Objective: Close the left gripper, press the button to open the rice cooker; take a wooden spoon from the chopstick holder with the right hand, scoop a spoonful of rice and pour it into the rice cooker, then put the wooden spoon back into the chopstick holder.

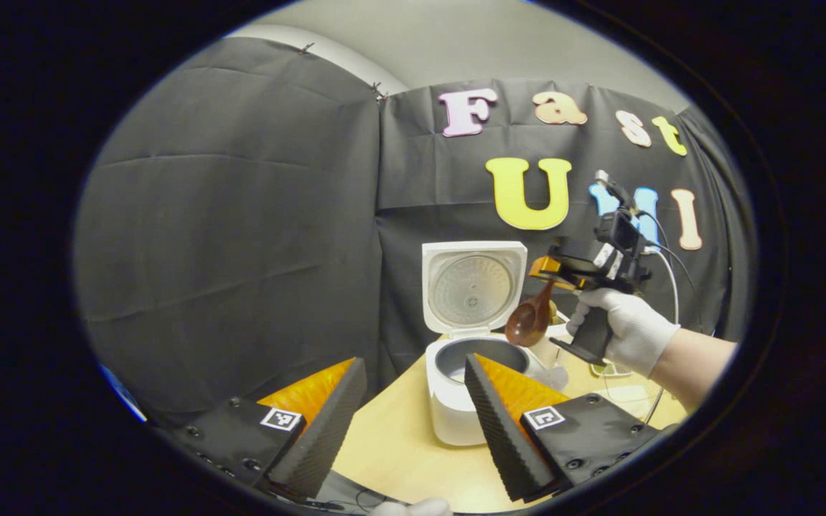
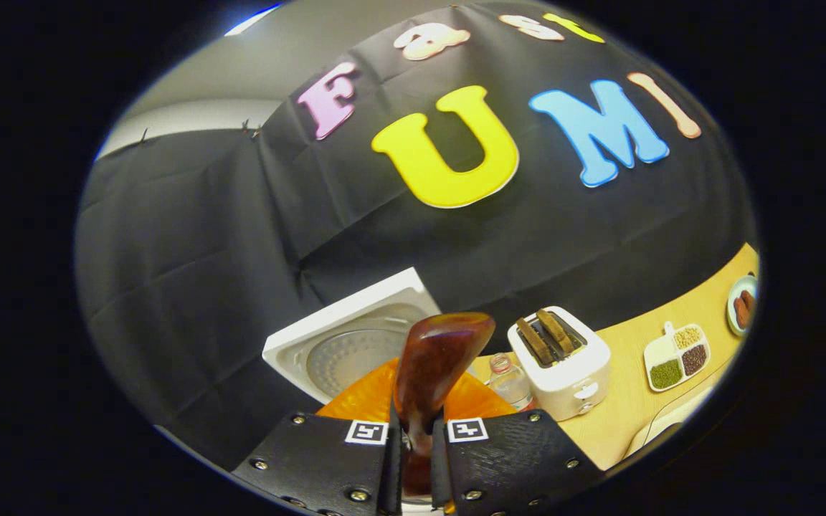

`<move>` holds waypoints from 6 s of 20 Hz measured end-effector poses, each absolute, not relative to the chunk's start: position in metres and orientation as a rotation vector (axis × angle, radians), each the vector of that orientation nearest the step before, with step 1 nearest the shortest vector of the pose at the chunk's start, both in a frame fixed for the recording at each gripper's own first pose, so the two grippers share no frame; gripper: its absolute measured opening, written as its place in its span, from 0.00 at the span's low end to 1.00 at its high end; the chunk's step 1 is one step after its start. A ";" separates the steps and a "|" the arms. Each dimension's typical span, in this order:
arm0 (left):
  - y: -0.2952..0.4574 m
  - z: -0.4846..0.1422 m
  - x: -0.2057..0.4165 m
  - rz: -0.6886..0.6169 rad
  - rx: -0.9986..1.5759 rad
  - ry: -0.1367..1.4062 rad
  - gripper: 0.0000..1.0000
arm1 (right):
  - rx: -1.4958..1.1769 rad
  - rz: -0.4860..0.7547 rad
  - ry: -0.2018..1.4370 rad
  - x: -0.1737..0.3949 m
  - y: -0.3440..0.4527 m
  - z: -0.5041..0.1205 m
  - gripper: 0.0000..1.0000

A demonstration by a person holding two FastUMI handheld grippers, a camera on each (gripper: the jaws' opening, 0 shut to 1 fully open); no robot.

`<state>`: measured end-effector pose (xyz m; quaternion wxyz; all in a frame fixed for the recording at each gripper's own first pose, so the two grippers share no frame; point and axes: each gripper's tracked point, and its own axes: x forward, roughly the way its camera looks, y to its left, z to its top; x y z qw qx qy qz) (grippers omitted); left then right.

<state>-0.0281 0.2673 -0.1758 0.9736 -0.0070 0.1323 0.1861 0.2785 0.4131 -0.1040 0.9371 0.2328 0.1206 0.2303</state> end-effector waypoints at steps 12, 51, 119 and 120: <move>0.164 -0.152 0.014 0.190 0.005 0.204 0.96 | 0.427 0.187 0.173 0.294 0.195 -0.112 0.16; 0.013 -0.162 0.041 0.043 0.072 0.256 1.00 | 0.388 -0.290 0.425 0.250 -0.165 -0.342 0.18; 0.282 -0.172 0.404 0.341 -0.085 0.533 0.98 | 0.037 0.132 0.299 0.074 0.061 -0.096 0.98; 0.277 -0.173 0.396 0.341 -0.092 0.544 1.00 | 0.043 0.133 0.298 0.071 0.059 -0.095 0.98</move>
